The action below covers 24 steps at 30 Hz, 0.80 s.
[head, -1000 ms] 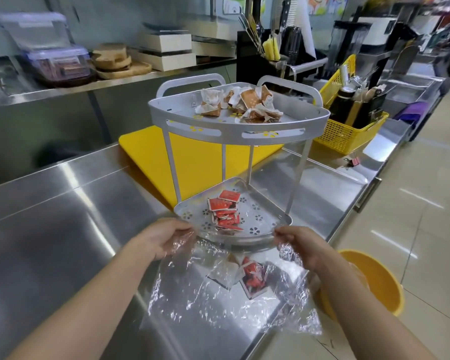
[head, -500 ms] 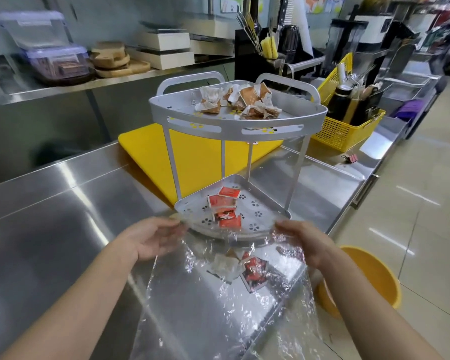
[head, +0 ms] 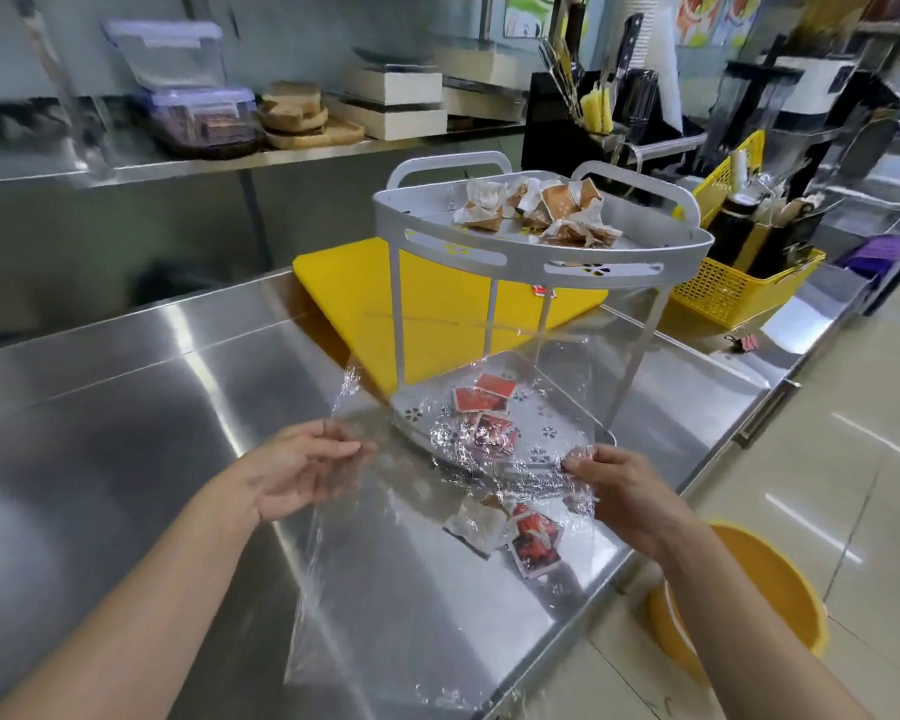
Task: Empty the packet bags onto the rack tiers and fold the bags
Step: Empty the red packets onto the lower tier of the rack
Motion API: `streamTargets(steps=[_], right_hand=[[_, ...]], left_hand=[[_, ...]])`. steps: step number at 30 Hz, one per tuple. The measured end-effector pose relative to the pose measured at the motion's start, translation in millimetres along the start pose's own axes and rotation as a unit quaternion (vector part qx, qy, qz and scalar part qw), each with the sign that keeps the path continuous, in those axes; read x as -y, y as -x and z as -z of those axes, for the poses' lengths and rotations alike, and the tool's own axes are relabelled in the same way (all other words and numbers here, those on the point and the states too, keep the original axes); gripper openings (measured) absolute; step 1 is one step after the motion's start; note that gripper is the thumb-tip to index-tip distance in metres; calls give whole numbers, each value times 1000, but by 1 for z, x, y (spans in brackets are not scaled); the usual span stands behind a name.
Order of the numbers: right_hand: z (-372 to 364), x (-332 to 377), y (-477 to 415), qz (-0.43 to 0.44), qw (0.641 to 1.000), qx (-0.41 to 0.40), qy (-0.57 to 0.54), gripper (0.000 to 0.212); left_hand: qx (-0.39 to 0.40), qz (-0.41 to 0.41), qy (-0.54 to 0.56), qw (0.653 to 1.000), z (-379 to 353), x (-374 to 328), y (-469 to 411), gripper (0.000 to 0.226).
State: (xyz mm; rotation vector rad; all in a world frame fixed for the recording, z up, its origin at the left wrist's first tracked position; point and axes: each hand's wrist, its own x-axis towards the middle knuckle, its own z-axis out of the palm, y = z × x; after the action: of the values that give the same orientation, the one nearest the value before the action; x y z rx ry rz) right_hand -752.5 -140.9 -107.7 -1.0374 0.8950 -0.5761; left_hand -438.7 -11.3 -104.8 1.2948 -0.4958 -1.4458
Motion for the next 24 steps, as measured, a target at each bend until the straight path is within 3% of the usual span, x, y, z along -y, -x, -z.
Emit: streamTargets(steps=[5,9,13,17,21,24], right_hand=[[-37,-8,-12,20,998,-36,39,11],[-89,-15,-27,78,992,-57,83,31],[-150,-20,-35,99,986,17,133,28],[-216,-22,-31,61,979,155,121,25],[-280,-34,-25,44,947,279,152,52],[-325,-50,-10,40,916,358,175,63]], left_hand=[[-119,-25,-58,991,21,6,29,9],[-258,-65,-97,959,47,12,63,16],[-360,-108,-76,924,77,16,112,20],[-326,-119,-100,932,109,15,184,17],[-294,-120,-89,944,147,29,266,80],[-313,-117,-79,939,173,43,319,100]])
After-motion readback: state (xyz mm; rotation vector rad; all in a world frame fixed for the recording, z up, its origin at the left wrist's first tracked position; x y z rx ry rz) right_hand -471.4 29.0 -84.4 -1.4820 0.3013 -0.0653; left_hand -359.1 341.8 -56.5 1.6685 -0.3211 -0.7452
